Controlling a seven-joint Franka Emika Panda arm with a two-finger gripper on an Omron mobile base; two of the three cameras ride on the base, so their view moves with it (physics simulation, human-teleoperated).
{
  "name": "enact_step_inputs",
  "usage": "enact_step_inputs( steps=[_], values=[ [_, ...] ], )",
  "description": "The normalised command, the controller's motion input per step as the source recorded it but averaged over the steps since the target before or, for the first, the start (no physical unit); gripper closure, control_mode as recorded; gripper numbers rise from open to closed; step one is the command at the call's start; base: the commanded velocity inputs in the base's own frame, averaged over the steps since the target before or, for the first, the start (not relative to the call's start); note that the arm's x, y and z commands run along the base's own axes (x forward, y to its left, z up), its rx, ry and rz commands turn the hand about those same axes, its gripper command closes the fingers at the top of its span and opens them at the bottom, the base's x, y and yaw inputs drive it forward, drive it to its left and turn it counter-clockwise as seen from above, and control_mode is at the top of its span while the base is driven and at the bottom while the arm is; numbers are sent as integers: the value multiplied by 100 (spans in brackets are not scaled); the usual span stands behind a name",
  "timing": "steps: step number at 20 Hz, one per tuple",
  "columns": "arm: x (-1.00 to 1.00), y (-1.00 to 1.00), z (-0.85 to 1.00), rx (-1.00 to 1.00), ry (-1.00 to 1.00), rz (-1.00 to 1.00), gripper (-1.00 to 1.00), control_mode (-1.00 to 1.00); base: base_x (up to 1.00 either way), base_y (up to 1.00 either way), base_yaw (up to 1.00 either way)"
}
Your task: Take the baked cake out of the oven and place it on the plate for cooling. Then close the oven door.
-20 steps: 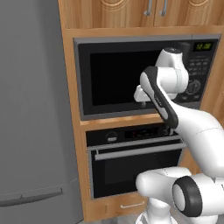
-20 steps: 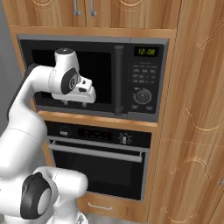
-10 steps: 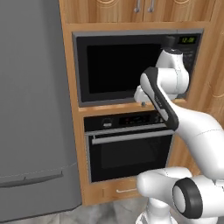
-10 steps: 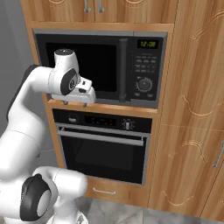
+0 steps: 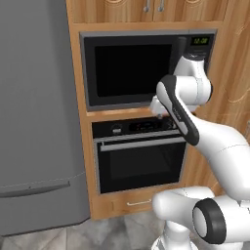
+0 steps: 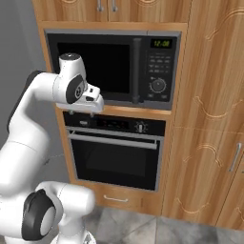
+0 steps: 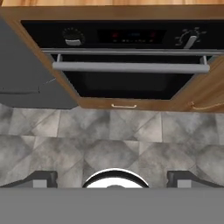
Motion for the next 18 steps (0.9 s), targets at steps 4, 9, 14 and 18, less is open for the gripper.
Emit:
enact_step_inputs(
  steps=[4,9,14,18],
  values=[
    [0,0,0,0,0,0,-100,100,-26,-31,5],
    [0,0,0,0,0,0,-100,100,-15,-54,8],
    [0,0,0,0,0,0,-100,100,-20,-58,0],
    [0,0,0,0,0,0,-100,100,-19,-56,0]
  ],
)
